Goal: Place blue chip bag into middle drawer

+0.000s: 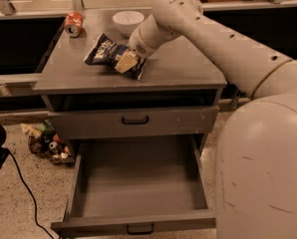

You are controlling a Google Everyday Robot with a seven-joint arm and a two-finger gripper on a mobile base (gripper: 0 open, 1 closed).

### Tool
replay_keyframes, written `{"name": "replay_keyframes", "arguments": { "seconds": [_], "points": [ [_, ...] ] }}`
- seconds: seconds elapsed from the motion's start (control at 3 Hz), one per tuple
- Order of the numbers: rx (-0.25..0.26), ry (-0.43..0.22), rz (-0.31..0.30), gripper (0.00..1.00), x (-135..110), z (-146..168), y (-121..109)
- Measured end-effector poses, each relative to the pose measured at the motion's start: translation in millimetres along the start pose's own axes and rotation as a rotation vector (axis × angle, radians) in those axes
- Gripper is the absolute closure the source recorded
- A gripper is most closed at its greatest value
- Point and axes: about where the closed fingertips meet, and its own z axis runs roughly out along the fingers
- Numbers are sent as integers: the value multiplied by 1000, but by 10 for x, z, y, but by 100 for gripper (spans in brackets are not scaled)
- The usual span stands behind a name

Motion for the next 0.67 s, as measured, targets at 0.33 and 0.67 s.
{"name": "replay_keyframes", "arguments": {
  "seconds": [0.33, 0.67],
  "points": [
    [41, -80, -15, 89, -98, -326, -29],
    [95, -155, -46, 100, -233, -803, -14]
  ]
}}
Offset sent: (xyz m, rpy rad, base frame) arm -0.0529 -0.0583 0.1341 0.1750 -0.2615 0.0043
